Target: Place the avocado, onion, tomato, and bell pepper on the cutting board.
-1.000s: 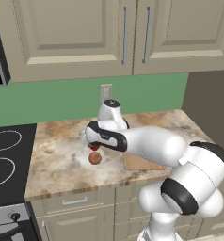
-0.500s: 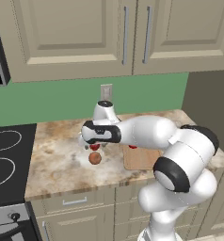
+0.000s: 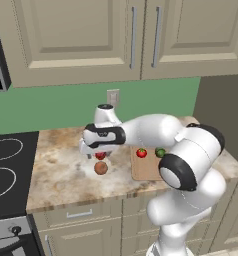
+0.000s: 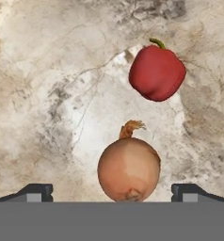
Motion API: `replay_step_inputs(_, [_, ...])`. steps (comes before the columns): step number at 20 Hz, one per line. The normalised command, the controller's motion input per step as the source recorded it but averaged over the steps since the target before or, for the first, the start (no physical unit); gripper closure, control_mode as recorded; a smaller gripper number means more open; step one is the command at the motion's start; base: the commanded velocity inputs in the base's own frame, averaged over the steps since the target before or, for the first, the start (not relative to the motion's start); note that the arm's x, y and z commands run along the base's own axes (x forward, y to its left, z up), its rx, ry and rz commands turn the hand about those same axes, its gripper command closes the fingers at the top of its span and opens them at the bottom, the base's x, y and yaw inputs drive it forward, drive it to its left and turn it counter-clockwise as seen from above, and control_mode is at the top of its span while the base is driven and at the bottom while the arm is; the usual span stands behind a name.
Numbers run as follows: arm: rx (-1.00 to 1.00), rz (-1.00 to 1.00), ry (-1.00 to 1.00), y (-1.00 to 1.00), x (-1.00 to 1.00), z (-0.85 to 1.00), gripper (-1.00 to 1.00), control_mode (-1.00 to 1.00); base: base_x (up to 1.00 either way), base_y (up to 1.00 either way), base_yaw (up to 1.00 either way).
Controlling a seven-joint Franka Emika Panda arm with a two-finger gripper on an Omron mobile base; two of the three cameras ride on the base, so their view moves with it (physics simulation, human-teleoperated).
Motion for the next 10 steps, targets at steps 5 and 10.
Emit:
replay_step_inputs(5, [-0.04, 0.00, 0.07, 0.00, 0.00, -0.12, -1.00, -1.00, 0.00, 0.00, 0.00])
replay_step_inputs(10, [-0.03, 0.00, 0.08, 0.00, 0.00, -0.16, -1.00, -1.00, 0.00, 0.00, 0.00])
